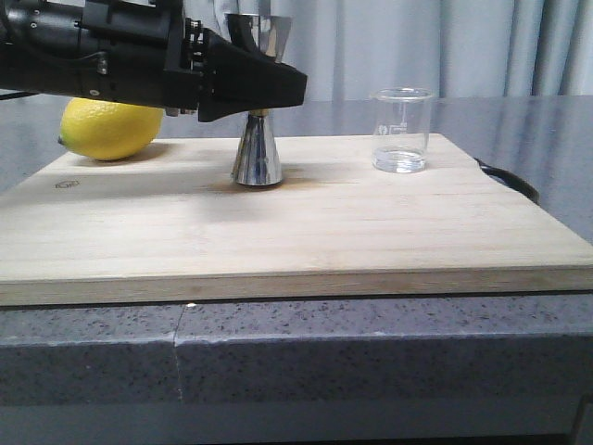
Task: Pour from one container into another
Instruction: 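Lower the filled jigger onto the board with the left gripper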
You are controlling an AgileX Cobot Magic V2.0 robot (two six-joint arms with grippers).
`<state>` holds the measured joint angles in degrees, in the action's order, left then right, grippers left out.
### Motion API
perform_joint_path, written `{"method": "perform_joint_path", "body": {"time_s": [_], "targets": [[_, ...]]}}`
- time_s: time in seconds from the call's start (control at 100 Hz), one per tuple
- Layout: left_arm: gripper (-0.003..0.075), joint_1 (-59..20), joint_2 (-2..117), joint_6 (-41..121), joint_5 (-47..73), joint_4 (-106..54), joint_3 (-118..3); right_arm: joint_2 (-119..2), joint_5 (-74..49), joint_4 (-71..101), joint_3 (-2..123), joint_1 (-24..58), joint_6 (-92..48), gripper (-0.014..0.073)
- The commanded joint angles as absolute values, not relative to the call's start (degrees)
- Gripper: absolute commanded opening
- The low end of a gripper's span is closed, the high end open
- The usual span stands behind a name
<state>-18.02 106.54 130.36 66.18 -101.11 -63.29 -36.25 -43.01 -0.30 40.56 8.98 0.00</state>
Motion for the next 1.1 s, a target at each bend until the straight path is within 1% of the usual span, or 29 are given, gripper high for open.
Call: {"method": "perform_joint_path", "body": {"time_s": [0.0,1.09], "targets": [[0.0221,-18.53,104.06,130.54,71.98,-106.68,-64.42,-36.15,-38.84,-1.06,42.11,8.59,0.0,0.0585],[0.0221,-18.53,104.15,130.54,69.61,-104.32,-64.42,-36.15,-38.31,-1.06,42.11,8.59,0.0,0.0585]]}}
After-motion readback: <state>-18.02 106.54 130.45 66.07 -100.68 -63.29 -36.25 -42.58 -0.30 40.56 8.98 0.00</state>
